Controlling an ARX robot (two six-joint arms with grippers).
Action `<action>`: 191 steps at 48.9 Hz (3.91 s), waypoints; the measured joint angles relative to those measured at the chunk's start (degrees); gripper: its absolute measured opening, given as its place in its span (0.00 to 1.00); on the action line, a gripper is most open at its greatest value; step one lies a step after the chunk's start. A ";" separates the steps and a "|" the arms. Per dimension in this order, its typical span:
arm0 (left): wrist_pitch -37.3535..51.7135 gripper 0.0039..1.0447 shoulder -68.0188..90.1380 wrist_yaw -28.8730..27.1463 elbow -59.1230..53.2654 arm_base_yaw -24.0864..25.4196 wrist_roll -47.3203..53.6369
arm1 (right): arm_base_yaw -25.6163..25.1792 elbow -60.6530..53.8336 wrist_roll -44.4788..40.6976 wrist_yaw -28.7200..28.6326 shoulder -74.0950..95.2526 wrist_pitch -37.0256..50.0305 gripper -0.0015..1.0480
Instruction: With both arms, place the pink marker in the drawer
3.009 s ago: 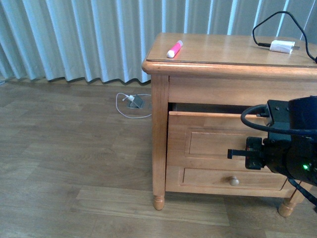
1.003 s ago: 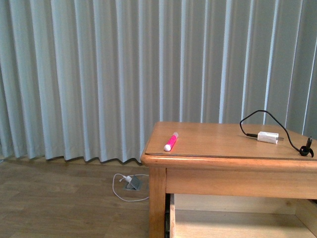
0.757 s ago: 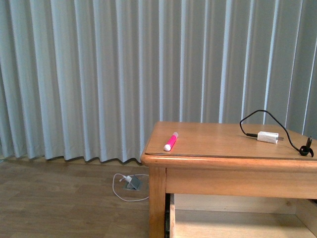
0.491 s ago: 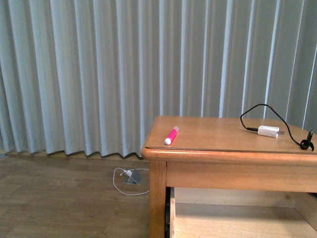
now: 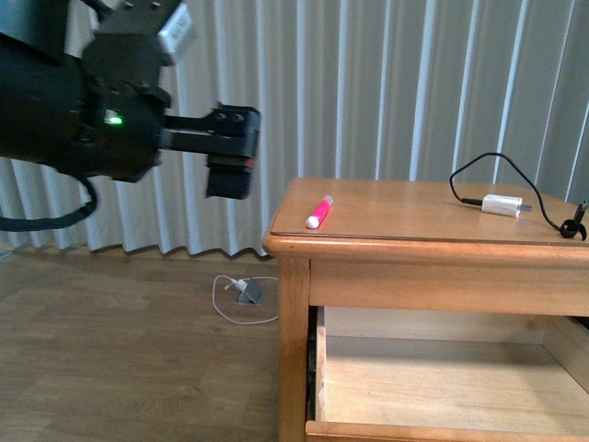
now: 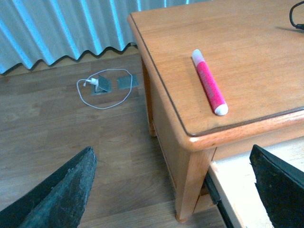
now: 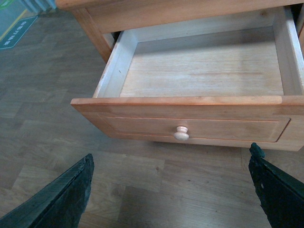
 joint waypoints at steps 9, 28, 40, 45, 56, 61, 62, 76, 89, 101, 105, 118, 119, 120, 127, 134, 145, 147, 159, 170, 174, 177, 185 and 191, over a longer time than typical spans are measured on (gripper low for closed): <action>-3.04 0.95 12.15 -0.72 13.60 -2.51 -0.28 | 0.00 0.00 0.00 0.00 0.00 0.00 0.92; -8.85 0.95 26.67 0.24 31.12 -4.48 -2.99 | 0.00 0.00 0.00 0.00 0.00 0.00 0.92; -9.84 0.95 30.34 1.99 34.10 -4.59 -4.52 | 0.00 0.00 0.00 0.00 0.00 0.00 0.92; -10.88 0.95 31.32 2.64 34.91 -4.79 -4.52 | 0.00 0.00 0.00 0.00 0.00 0.00 0.92; -10.84 0.95 32.11 2.80 35.50 -5.29 -4.55 | 0.00 0.00 0.00 0.00 0.00 0.00 0.92; -10.84 0.95 32.33 2.80 35.91 -5.49 -4.57 | 0.00 0.00 0.00 0.00 0.00 0.00 0.92; -10.84 0.95 32.37 2.80 36.04 -5.57 -4.59 | 0.00 0.00 -0.02 0.00 0.00 0.00 0.92; -13.03 0.95 33.70 2.16 38.34 -6.10 -4.50 | 0.00 0.00 0.00 0.00 0.00 0.00 0.92; -14.93 0.88 34.91 1.25 40.70 -6.36 -4.46 | 0.00 0.00 0.00 0.00 0.00 0.00 0.92; -16.11 0.50 35.34 -0.26 41.46 -6.34 -4.33 | 0.00 0.00 0.00 0.00 0.00 0.00 0.92; -16.11 0.35 35.36 -0.42 41.48 -6.32 -4.35 | 0.00 0.00 0.00 0.00 0.00 0.00 0.92; -11.80 0.14 35.01 1.07 39.19 -5.49 -4.76 | 0.00 0.00 0.00 0.00 0.00 0.00 0.92; -11.13 0.14 34.84 1.86 38.75 -5.29 -4.74 | 0.00 0.00 0.00 0.00 0.00 0.00 0.92; -10.56 0.14 34.67 2.73 38.27 -5.14 -4.70 | 0.00 0.00 0.00 0.00 0.00 0.00 0.92; -6.32 0.14 31.45 11.28 32.52 -3.56 -3.98 | 0.00 0.00 0.00 0.00 0.00 0.00 0.92; -3.28 0.14 26.60 22.91 25.73 -2.36 -1.75 | 0.00 0.00 0.00 0.00 0.00 0.00 0.92; -4.68 0.14 17.53 37.00 16.72 -1.73 4.98 | 0.00 0.00 0.00 0.00 0.00 0.00 0.92; -5.38 0.14 16.09 39.58 15.08 -1.73 6.43 | 0.00 0.00 0.00 0.00 0.00 0.00 0.92; -5.90 0.14 16.35 40.48 11.96 -3.06 10.12 | 0.00 0.00 0.00 0.00 0.00 0.00 0.92; -4.13 0.14 21.00 37.48 11.93 -6.82 10.27 | 0.00 0.00 0.00 0.00 0.00 0.00 0.92; -4.11 0.14 21.88 36.61 11.98 -7.61 10.29 | 0.00 0.00 0.00 0.00 0.00 0.00 0.92; -4.13 0.14 22.51 36.09 12.11 -8.07 10.29 | 0.00 0.00 0.00 0.00 0.00 0.00 0.92; -4.50 0.27 22.80 34.64 12.22 -8.72 10.51 | 0.00 0.00 0.00 0.00 0.00 0.00 0.92; -0.46 0.49 22.80 28.61 11.63 -9.03 10.10 | 0.00 0.00 0.00 0.00 0.00 0.00 0.92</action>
